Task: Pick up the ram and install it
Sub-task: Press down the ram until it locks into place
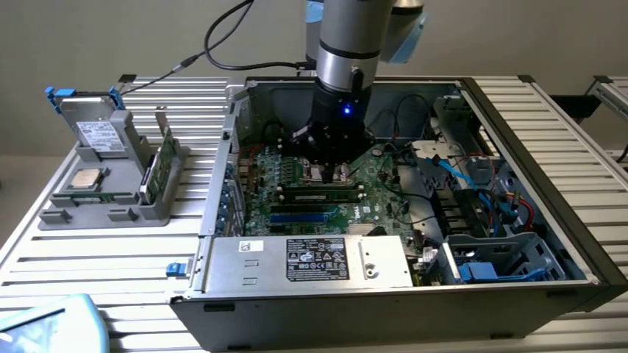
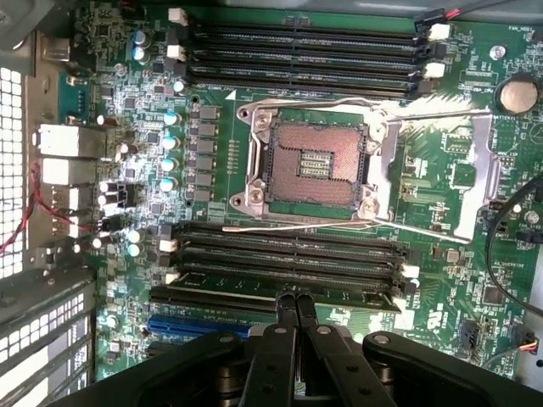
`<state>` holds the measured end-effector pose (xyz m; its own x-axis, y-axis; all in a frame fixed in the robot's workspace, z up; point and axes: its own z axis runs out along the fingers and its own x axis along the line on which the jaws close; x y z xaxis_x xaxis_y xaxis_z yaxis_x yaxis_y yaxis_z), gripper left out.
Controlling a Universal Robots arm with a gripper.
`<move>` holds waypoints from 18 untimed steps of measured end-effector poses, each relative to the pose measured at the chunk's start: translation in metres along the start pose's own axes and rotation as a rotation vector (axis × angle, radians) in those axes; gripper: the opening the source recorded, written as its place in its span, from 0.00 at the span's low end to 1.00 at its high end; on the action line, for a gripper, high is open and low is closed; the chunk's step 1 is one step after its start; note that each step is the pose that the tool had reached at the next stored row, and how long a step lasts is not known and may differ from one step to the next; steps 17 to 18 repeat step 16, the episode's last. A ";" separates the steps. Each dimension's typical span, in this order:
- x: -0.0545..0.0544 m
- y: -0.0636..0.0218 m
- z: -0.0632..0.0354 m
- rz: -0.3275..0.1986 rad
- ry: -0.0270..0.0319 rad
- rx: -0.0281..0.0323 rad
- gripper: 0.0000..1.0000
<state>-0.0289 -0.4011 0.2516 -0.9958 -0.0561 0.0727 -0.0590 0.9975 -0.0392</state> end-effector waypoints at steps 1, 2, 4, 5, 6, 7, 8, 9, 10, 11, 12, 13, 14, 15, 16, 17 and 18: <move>0.000 0.0000 0.0001 0.009 -0.0008 -0.0006 0.10; 0.000 0.0000 0.0002 0.017 -0.0019 -0.0011 0.10; 0.000 -0.0002 0.0003 0.030 -0.0042 -0.0019 0.10; 0.000 -0.0004 0.0004 0.036 -0.0055 -0.0023 0.10; 0.000 -0.0006 0.0005 0.041 -0.0064 -0.0026 0.10; 0.000 -0.0012 0.0005 0.046 -0.0065 -0.0028 0.10; 0.000 -0.0016 0.0006 0.047 -0.0065 -0.0031 0.10; 0.000 -0.0016 0.0005 0.047 -0.0065 -0.0031 0.10; 0.000 -0.0017 0.0006 0.047 -0.0065 -0.0032 0.10; 0.000 -0.0016 0.0006 0.047 -0.0065 -0.0032 0.10; 0.000 -0.0017 0.0005 0.047 -0.0064 -0.0031 0.10; 0.000 -0.0017 0.0006 0.047 -0.0065 -0.0032 0.10; 0.000 -0.0017 0.0005 0.047 -0.0064 -0.0031 0.10; 0.000 -0.0017 0.0005 0.047 -0.0065 -0.0031 0.10; 0.000 -0.0017 0.0005 0.047 -0.0064 -0.0031 0.10; 0.000 -0.0017 0.0005 0.047 -0.0064 -0.0031 0.10; 0.000 -0.0017 0.0005 0.047 -0.0064 -0.0031 0.10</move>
